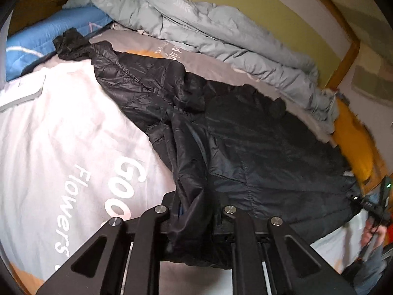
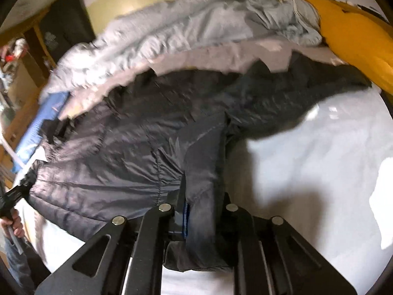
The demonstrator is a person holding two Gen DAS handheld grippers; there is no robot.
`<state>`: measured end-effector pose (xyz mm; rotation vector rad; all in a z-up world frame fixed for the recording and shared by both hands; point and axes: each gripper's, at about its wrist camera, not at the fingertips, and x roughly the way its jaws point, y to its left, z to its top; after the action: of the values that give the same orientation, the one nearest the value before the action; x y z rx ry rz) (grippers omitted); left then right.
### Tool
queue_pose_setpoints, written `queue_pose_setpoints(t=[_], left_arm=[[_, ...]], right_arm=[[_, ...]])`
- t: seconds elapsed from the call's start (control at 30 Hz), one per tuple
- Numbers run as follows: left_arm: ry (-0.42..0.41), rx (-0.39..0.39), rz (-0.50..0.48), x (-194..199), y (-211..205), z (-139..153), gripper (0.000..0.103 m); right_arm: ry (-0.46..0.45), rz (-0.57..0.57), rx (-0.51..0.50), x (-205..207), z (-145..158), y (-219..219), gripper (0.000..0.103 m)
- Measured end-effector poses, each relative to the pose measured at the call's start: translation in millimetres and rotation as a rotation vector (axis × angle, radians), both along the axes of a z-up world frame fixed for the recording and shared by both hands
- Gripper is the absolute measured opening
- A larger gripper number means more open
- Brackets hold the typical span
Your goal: Fold large clothes
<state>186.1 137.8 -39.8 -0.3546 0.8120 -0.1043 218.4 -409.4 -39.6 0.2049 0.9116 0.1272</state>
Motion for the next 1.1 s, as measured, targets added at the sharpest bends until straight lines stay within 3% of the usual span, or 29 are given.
queue_pose_setpoints(t=[0.07, 0.1, 0.2, 0.3, 0.33, 0.5, 0.67, 0.73, 0.93, 1.1], left_arm=[[-0.028, 0.042, 0.003, -4, -2, 3, 0.019], [-0.035, 0.071, 0.017, -5, -2, 4, 0.029], [-0.113, 0.169, 0.075, -8, -4, 14, 0.071], [-0.206, 0.254, 0.082, -16, -11, 26, 0.077], [-0.22, 0.267, 0.072, -18, -13, 27, 0.082], [-0.33, 0.303, 0.03, -30, -27, 40, 0.086], [-0.36, 0.319, 0.011, -36, -38, 47, 0.093], [-0.348, 0.319, -0.004, -35, -43, 43, 0.103], [-0.222, 0.298, -0.064, -20, -59, 13, 0.103], [-0.127, 0.345, -0.088, 0, -69, -19, 0.103]], right_arm=[[0.011, -0.008, -0.017, 2, -4, -2, 0.021], [0.004, -0.016, -0.035, 1, -3, -4, 0.025], [-0.047, -0.049, -0.078, -4, 8, -9, 0.041], [-0.122, -0.099, -0.108, -10, 22, -17, 0.077], [-0.154, -0.117, -0.121, -12, 27, -19, 0.084], [-0.25, -0.113, -0.114, -23, 47, -20, 0.088], [-0.285, -0.036, -0.087, -32, 54, -3, 0.094], [-0.284, -0.006, -0.085, -32, 52, 7, 0.094], [-0.196, 0.097, -0.118, -19, 21, 38, 0.094], [-0.089, 0.092, -0.198, 2, -22, 50, 0.094]])
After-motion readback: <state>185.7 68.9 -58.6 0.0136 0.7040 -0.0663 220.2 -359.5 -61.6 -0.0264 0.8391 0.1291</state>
